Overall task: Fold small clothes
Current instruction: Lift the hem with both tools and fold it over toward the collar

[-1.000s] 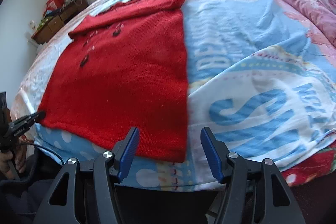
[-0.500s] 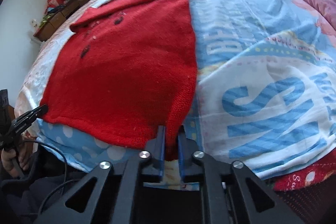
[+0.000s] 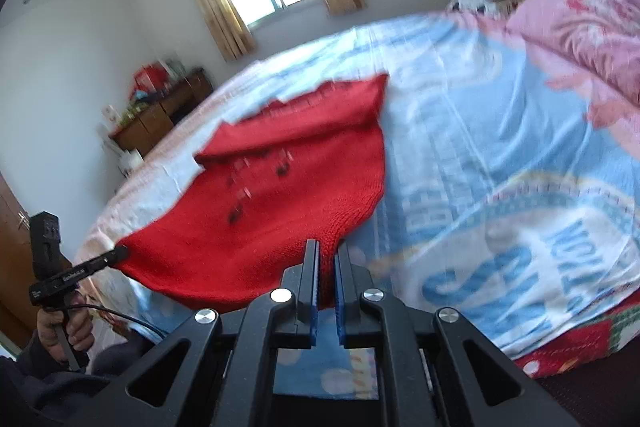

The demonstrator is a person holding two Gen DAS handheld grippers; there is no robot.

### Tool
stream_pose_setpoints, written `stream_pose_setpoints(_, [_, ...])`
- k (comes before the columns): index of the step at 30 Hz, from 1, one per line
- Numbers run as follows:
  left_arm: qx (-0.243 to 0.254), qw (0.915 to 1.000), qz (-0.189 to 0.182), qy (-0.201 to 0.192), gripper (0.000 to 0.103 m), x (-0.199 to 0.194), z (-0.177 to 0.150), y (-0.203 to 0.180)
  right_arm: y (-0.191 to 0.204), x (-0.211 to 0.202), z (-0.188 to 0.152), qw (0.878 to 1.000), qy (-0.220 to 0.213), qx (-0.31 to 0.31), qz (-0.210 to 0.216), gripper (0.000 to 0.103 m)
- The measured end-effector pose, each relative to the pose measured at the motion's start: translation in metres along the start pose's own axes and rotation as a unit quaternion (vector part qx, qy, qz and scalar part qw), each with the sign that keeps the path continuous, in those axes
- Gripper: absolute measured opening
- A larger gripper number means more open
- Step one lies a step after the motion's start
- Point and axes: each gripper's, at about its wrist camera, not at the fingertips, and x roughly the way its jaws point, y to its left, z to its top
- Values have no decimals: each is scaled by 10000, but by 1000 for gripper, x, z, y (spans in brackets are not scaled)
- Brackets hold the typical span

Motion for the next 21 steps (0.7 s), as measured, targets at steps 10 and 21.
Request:
stream_pose_setpoints(10, [-46, 9993, -241, -280, 8, -4, 31, -3, -9, -8, 24, 9976, -354, 510, 293, 6])
stream_pose_setpoints(21, [-122, 9969, -314, -718, 8, 0, 70, 3, 8, -5, 77, 9959, -876, 191, 74, 6])
